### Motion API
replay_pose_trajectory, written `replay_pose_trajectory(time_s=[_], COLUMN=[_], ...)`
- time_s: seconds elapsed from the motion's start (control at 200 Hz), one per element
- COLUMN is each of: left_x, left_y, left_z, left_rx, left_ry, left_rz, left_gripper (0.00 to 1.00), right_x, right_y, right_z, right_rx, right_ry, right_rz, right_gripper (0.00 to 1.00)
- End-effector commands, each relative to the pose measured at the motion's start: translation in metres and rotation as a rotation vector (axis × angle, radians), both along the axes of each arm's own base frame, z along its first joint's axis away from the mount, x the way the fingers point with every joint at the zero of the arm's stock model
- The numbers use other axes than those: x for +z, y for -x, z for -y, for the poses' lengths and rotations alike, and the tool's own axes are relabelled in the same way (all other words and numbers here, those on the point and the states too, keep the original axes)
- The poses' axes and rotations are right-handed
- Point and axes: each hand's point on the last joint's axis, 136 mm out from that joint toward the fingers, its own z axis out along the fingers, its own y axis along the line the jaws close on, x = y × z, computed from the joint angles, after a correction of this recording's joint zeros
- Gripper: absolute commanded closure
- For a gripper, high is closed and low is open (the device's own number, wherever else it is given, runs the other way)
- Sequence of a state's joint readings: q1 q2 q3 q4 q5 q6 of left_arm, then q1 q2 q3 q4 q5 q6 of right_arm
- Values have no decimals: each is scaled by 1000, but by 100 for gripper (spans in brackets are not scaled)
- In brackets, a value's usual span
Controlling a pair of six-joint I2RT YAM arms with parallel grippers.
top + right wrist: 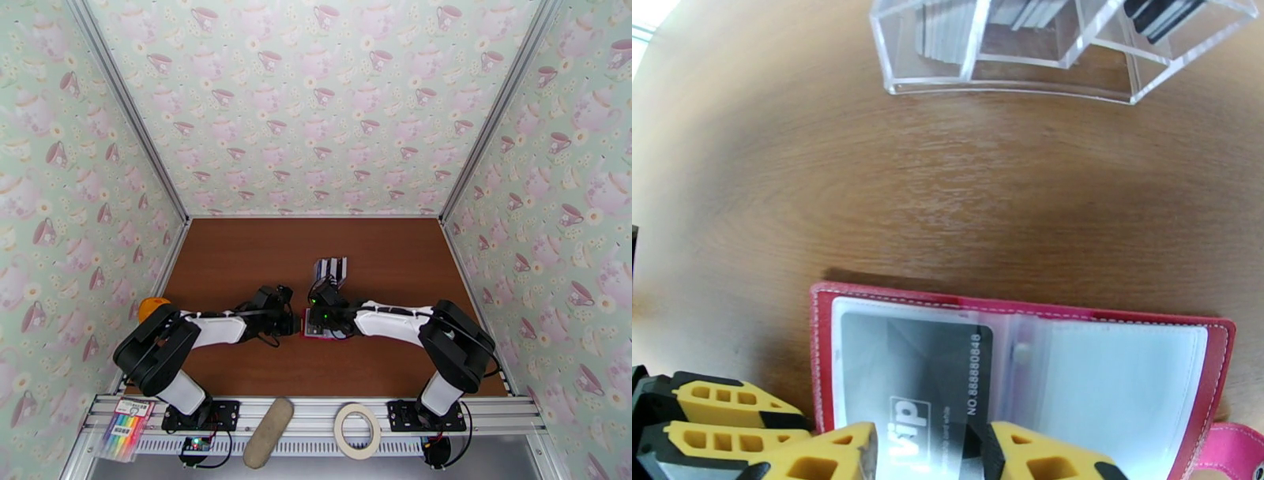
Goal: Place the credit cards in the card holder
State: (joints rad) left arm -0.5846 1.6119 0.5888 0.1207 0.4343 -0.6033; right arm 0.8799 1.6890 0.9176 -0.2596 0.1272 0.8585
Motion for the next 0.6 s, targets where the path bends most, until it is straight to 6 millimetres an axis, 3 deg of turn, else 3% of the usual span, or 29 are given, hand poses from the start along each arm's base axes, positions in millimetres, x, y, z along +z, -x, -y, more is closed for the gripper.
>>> replay_pose_trajectory(time_s=[0.0,0.596], left_x=[-32,-40], left_y=[12,15], left_z=[-26,-22], left_rx=[23,23], left_ry=[-125,-93], left_rz=[-87,-110], left_gripper=[80,80], right_x=[4,-9], right_y=[-8,-2], right_z=[2,-1], right_rx=[-5,3], right_ry=[30,39], right_rz=[20,-12], right_gripper=[58,58])
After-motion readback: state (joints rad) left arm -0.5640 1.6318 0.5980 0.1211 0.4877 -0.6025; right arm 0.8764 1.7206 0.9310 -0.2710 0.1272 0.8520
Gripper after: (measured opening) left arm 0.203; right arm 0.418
